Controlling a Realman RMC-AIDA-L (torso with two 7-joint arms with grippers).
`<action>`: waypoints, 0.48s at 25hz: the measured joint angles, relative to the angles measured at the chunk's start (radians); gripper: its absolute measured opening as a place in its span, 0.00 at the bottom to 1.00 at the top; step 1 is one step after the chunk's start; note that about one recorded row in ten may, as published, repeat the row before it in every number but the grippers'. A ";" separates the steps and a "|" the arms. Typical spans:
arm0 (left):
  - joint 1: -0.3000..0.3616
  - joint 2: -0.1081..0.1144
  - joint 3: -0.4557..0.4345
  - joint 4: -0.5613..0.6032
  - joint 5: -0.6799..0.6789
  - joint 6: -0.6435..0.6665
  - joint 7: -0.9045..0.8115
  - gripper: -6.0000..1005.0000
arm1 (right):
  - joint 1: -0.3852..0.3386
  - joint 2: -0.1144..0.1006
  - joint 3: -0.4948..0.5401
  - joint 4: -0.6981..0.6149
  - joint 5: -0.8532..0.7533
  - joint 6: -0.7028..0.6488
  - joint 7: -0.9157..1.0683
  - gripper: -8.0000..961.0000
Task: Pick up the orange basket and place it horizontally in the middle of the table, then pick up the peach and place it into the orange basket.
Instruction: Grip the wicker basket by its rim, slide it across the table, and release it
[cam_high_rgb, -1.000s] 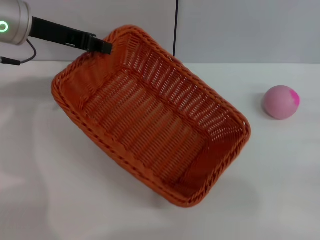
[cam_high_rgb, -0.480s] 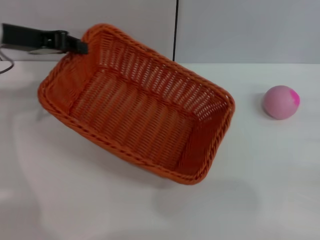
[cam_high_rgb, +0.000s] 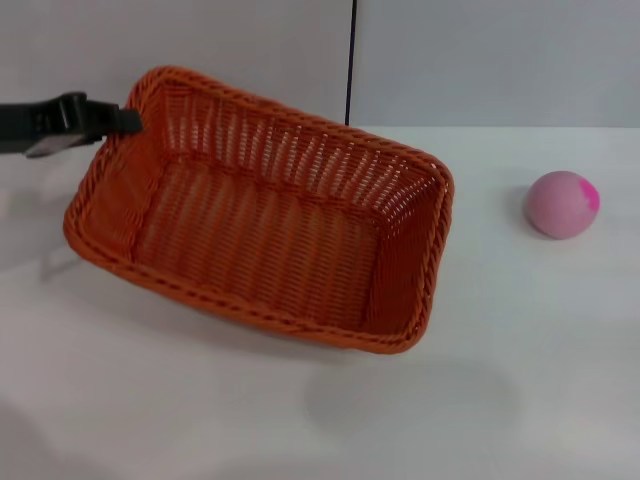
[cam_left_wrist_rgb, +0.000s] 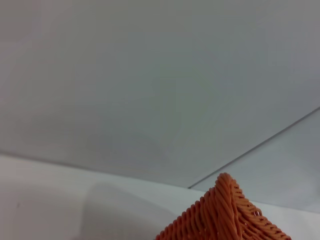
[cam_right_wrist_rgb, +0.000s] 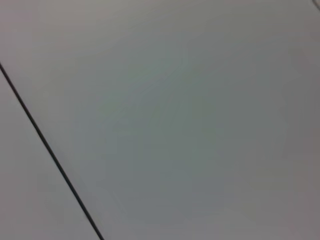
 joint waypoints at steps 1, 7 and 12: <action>0.015 -0.001 0.000 -0.009 -0.015 -0.002 0.004 0.18 | 0.003 0.000 -0.001 -0.002 -0.001 0.002 0.002 0.69; 0.050 -0.001 0.001 -0.034 -0.056 -0.014 0.020 0.18 | 0.023 -0.001 -0.016 -0.004 -0.006 0.016 0.005 0.68; 0.093 -0.003 0.001 -0.082 -0.086 -0.023 0.055 0.18 | 0.037 -0.001 -0.042 -0.010 -0.008 0.018 0.006 0.68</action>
